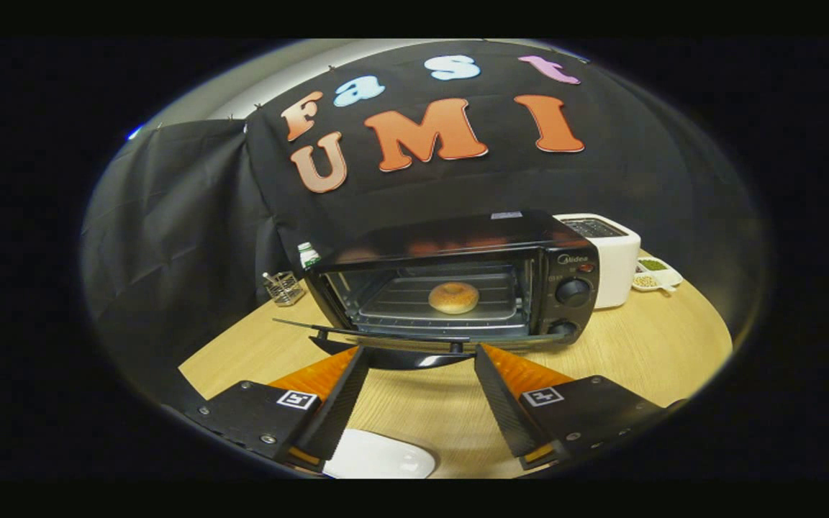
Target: Open the toaster oven, put the food inside, and close the toaster oven door.
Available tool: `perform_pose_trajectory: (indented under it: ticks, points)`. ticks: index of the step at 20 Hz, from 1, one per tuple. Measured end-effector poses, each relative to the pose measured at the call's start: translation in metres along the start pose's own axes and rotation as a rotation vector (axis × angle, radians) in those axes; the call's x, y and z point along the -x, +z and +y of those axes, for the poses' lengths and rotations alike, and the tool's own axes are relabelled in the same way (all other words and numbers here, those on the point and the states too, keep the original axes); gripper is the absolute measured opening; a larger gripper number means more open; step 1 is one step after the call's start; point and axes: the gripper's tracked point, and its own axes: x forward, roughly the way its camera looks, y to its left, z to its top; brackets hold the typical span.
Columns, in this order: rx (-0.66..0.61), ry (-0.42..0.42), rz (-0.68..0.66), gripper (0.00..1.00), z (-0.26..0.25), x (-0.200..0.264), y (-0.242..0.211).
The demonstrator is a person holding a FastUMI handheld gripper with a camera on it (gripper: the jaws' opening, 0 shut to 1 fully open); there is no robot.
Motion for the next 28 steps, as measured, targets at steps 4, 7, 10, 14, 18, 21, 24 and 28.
perform_pose_trajectory:
  ticks: [4, 7, 10, 14, 18, 21, 24, 28]
  points:
    - [0.013, -0.013, -0.048, 0.88, -0.004, -0.015, 0.022]
    - [0.101, -0.09, -0.038, 0.88, -0.013, -0.029, 0.025]
    - [0.122, -0.121, -0.076, 0.85, -0.015, -0.042, 0.039]
    - [0.078, -0.117, -0.111, 0.85, -0.011, -0.051, 0.056]
    - [0.096, -0.118, -0.171, 0.84, -0.005, -0.029, 0.075]
    - [0.109, -0.112, -0.262, 0.84, 0.002, 0.006, 0.106]
    - [0.146, -0.12, -0.336, 0.84, 0.009, 0.043, 0.131]
    - [0.191, -0.141, -0.47, 0.84, 0.014, 0.1, 0.174]
